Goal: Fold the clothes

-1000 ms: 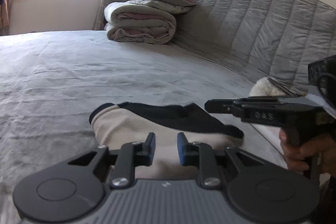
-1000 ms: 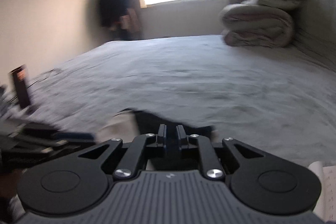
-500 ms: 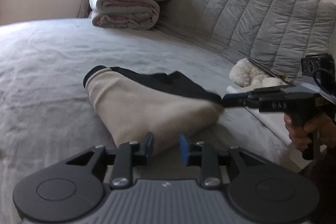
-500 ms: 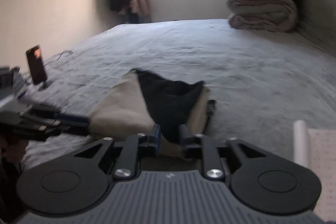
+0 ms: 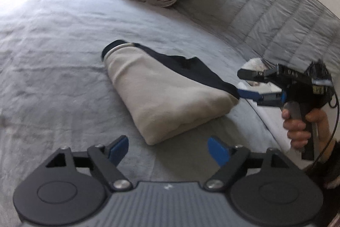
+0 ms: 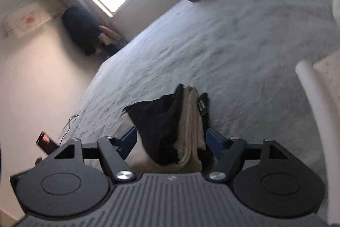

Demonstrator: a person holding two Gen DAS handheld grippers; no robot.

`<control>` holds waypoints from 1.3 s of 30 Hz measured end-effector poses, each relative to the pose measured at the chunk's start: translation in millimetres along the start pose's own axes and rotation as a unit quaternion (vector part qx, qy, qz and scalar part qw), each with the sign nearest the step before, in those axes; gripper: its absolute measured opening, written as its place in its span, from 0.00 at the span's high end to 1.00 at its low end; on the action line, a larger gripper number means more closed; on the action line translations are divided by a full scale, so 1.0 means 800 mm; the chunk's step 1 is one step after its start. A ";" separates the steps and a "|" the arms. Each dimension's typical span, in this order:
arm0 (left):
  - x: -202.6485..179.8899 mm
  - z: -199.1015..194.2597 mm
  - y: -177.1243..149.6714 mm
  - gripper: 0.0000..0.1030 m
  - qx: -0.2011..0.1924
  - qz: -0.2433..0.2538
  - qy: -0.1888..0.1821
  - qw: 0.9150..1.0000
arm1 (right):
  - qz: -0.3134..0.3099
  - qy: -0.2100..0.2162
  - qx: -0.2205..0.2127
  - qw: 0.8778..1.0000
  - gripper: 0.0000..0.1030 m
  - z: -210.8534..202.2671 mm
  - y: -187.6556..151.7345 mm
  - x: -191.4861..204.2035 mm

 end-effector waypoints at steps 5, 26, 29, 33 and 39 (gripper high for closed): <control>0.019 0.004 0.014 0.07 0.023 -0.073 -0.018 0.997 | 0.085 -0.004 0.012 0.996 0.26 0.023 0.011 -0.009; 0.017 0.040 0.066 0.06 0.083 -0.173 0.044 0.980 | 0.115 -0.097 0.076 0.986 0.23 0.046 0.006 0.021; 0.020 0.045 0.069 0.06 0.079 -0.187 0.039 0.978 | 0.143 -0.094 0.074 0.983 0.23 0.050 0.009 0.015; 0.029 0.051 0.075 0.08 0.068 -0.215 0.025 0.974 | 0.160 -0.096 0.068 0.980 0.23 0.051 0.012 0.012; 0.046 0.053 0.078 0.08 0.037 -0.261 -0.008 0.965 | 0.188 -0.092 0.055 0.976 0.22 0.053 0.015 0.008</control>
Point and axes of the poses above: each gripper's, at about its wrist camera, not at the fingertips, and z roughly the way its jaws point, x to its left, y to its top, the point moved 2 cm from there along z, roughly the way its jaws point, and after that the axes turned 11 degrees about x, right-handed, at the moved point
